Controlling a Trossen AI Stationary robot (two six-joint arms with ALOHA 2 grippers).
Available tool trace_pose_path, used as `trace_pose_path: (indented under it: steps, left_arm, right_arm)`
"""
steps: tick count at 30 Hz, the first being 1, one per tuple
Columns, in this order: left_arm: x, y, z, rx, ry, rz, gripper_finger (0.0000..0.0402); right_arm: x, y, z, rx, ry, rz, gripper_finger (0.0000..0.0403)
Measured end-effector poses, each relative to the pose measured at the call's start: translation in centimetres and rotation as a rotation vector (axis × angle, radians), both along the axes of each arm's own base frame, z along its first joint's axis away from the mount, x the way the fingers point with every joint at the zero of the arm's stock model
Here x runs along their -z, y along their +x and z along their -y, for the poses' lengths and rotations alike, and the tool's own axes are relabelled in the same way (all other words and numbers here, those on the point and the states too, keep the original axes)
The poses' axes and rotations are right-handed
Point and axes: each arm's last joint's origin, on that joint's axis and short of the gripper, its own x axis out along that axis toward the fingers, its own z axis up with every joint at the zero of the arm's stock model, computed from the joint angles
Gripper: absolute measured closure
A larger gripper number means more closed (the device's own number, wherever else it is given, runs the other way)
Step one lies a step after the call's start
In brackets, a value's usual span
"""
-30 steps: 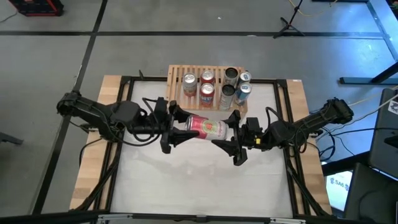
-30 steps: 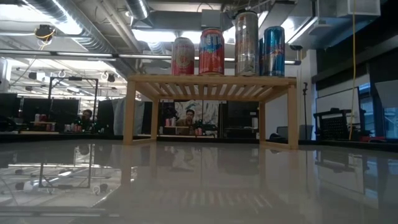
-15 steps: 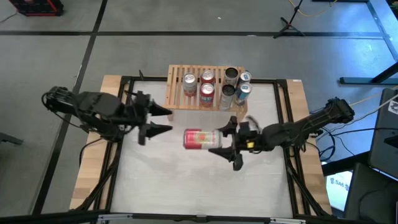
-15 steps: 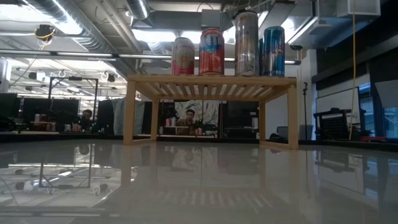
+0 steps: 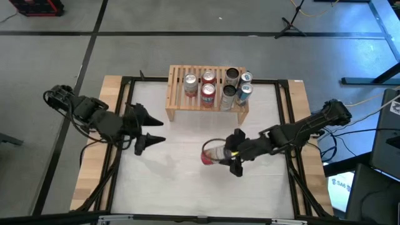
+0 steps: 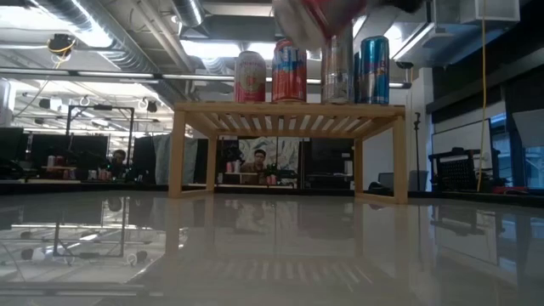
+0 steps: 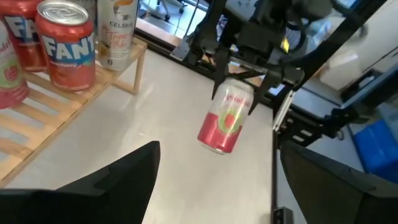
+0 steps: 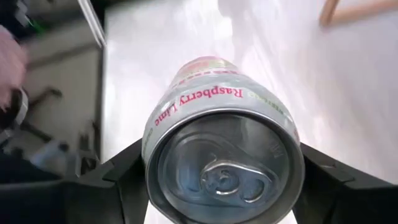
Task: Place canned beverage on shelf
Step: Put the pink soda can on the shelf aligned with the other pink soda can
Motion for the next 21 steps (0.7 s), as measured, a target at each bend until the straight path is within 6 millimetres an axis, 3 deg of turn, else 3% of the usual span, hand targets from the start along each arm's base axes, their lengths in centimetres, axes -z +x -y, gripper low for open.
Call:
trace_pose_path:
  steps: [7, 14, 21]
  left_arm:
    - [0.9, 1.2, 0.7, 0.014, 0.021, -0.050, 0.0075]
    - [1.3, 1.5, 1.1, 0.064, 0.009, -0.088, 0.0075]
    - [1.2, 1.4, 1.4, 0.063, 0.006, -0.076, 0.0075]
  right_arm:
    - [3.7, 2.5, -0.9, -0.053, 0.016, -0.165, 0.0128]
    - [4.0, 7.0, -0.8, -0.100, -0.026, -0.221, 0.0128]
    - [5.9, 10.1, 0.4, -0.097, -0.057, -0.461, 0.0128]
